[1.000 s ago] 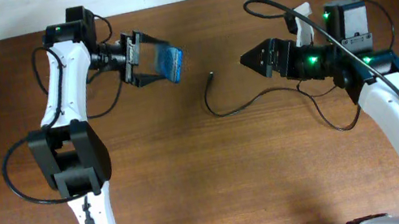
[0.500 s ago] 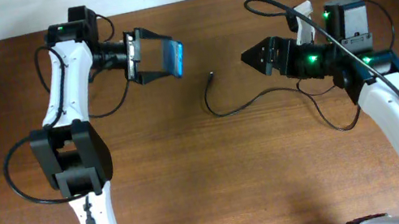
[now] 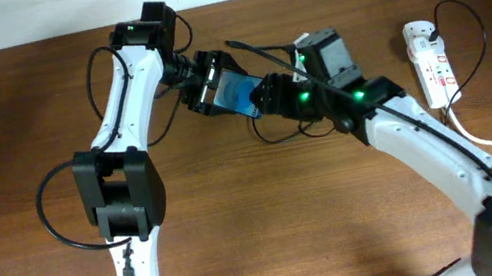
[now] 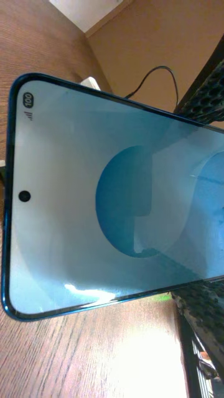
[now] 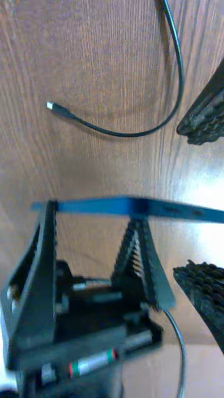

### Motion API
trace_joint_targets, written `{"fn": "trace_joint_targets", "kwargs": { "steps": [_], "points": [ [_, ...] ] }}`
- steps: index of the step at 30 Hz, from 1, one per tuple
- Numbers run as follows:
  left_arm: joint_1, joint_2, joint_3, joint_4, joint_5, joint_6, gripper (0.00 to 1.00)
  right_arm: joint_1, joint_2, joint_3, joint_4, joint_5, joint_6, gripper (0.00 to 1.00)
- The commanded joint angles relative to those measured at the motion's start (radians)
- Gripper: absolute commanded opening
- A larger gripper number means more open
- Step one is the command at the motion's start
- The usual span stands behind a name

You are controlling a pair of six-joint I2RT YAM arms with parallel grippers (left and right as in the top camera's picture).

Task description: Plug charger to phone and switch on socket

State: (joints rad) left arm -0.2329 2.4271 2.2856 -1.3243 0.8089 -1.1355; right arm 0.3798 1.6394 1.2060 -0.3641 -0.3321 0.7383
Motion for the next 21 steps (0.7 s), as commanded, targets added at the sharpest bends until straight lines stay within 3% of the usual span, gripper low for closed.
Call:
{"fn": "trace_joint_targets", "kwargs": {
  "steps": [1,6,9,21],
  "points": [
    [-0.006,-0.007,0.026,-0.001,0.013,-0.019,0.18,0.009,0.050,0.015,0.032,0.027,0.043,0.62],
    [-0.037,-0.007,0.026,0.014,0.013,-0.020,0.24,0.044,0.092,0.015,0.094,0.049,0.063,0.60],
    [-0.047,-0.007,0.026,0.013,0.013,-0.020,0.24,0.048,0.114,0.015,0.118,0.076,0.063,0.51],
    [-0.046,-0.007,0.026,0.014,0.013,-0.020,0.25,0.052,0.119,0.015,0.111,0.066,0.090,0.29]
  ]
}}
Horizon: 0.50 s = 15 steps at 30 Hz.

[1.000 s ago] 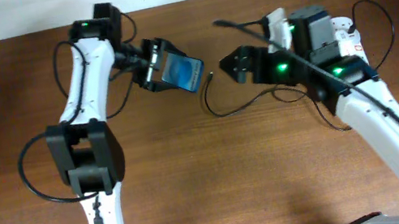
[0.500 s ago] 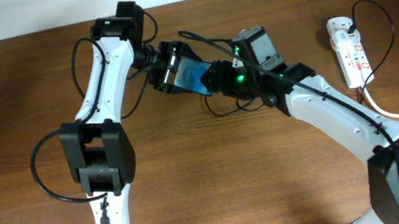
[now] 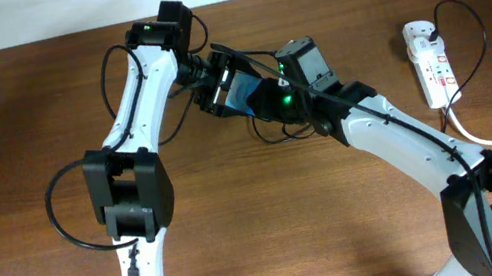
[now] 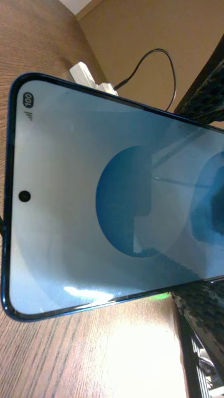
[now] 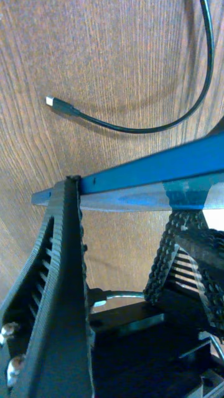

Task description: Plug charger to phone and switch on socket

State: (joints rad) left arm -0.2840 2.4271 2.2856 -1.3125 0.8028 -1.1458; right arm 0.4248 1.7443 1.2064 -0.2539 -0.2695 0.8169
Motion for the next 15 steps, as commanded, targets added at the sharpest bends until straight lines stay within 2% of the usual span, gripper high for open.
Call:
{"fn": "trace_joint_targets", "kwargs": {
  "steps": [1,8,15],
  "points": [
    [0.005,-0.007,0.026,0.002,0.019,-0.010,0.25,0.007,0.014,0.015,0.000,0.004,0.012,0.26],
    [0.005,-0.007,0.026,0.002,0.019,-0.010,0.31,0.007,0.014,0.015,0.001,0.000,0.012,0.04],
    [0.005,-0.007,0.026,-0.013,0.020,-0.008,0.44,0.001,0.013,0.015,0.005,-0.012,0.034,0.04]
  ]
}}
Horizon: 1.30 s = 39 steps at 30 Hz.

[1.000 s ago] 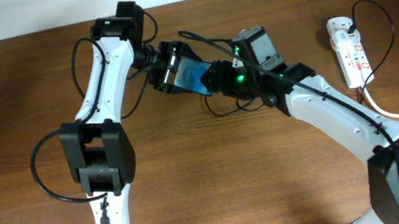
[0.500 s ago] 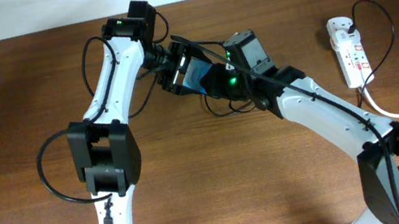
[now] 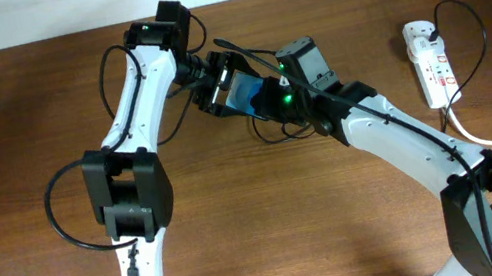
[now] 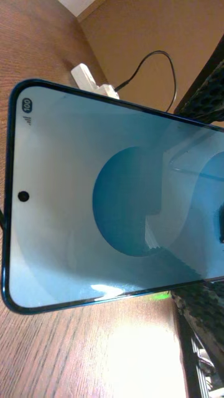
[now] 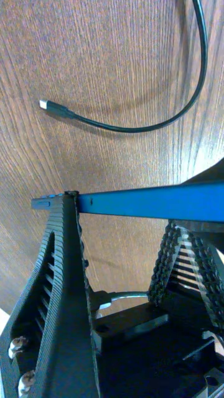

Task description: Plug charger to phone and switch on socket

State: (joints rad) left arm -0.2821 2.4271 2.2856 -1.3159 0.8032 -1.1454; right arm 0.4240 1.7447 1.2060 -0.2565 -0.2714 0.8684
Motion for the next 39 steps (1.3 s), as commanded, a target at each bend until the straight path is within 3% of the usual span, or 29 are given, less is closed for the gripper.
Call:
{"fn": "trace_joint_targets", "kwargs": {
  "steps": [1,7,8,15,19,24,27,32,36,39],
  "points": [
    [0.005,-0.007,0.026,-0.010,0.019,-0.009,0.50,-0.002,0.010,0.016,0.008,-0.012,-0.018,0.04],
    [0.010,-0.007,0.026,-0.005,0.023,-0.009,0.98,-0.013,-0.016,0.016,0.008,-0.013,-0.018,0.04],
    [0.010,-0.007,0.026,-0.005,0.023,-0.009,0.99,-0.013,-0.016,0.016,0.008,-0.016,-0.017,0.04],
    [0.021,-0.007,0.026,0.005,0.058,0.007,0.99,-0.038,-0.034,0.024,0.015,-0.016,-0.018,0.04],
    [0.069,-0.007,0.026,0.197,0.307,0.260,0.99,-0.121,-0.090,0.024,-0.039,-0.042,-0.018,0.04],
    [0.090,-0.007,0.026,0.503,0.580,0.438,0.99,-0.211,-0.243,0.024,-0.032,-0.091,0.047,0.04],
    [0.089,-0.007,0.026,0.651,0.684,0.440,0.99,-0.230,-0.325,0.024,0.026,-0.056,0.150,0.04],
    [0.093,-0.007,0.026,0.657,0.616,0.440,0.99,-0.154,-0.310,0.024,0.116,0.124,0.492,0.04],
    [0.093,-0.007,0.026,0.657,0.603,0.430,0.99,-0.058,-0.243,0.024,0.237,0.240,0.528,0.04],
    [0.093,-0.007,0.026,0.657,0.597,0.341,0.99,-0.016,-0.192,0.024,0.296,0.273,0.529,0.04]
  ]
}}
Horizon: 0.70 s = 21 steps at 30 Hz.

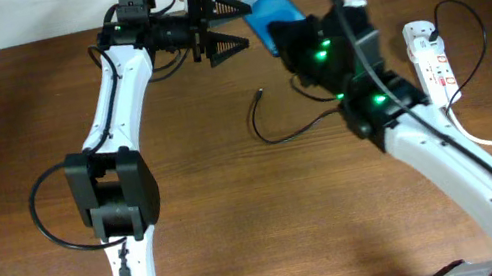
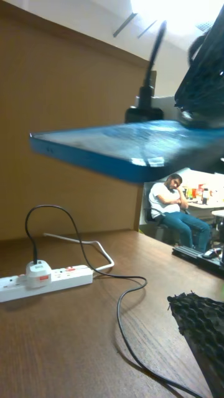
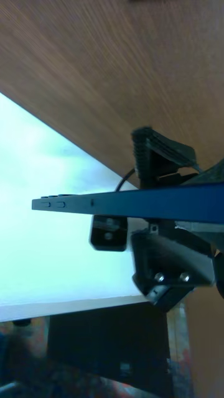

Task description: Plug charger to phone and switch on socket

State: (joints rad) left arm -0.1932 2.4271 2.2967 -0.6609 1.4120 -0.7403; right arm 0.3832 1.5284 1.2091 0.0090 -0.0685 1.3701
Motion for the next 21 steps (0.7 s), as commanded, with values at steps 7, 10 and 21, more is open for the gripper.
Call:
{"fn": "trace_joint_targets", "kwargs": {
  "steps": [7,10,21],
  "points": [
    [0.008,-0.007,0.014,0.032,-0.138,-0.298,0.99,0.032,0.051,0.020,0.027,0.081,0.027,0.04],
    [0.000,-0.007,0.014,0.146,-0.145,-0.429,1.00,0.035,0.071,0.020,0.044,0.085,0.068,0.04],
    [-0.010,-0.007,0.014,0.390,-0.121,-0.623,0.71,0.066,0.117,0.020,0.104,0.081,0.087,0.04]
  ]
}}
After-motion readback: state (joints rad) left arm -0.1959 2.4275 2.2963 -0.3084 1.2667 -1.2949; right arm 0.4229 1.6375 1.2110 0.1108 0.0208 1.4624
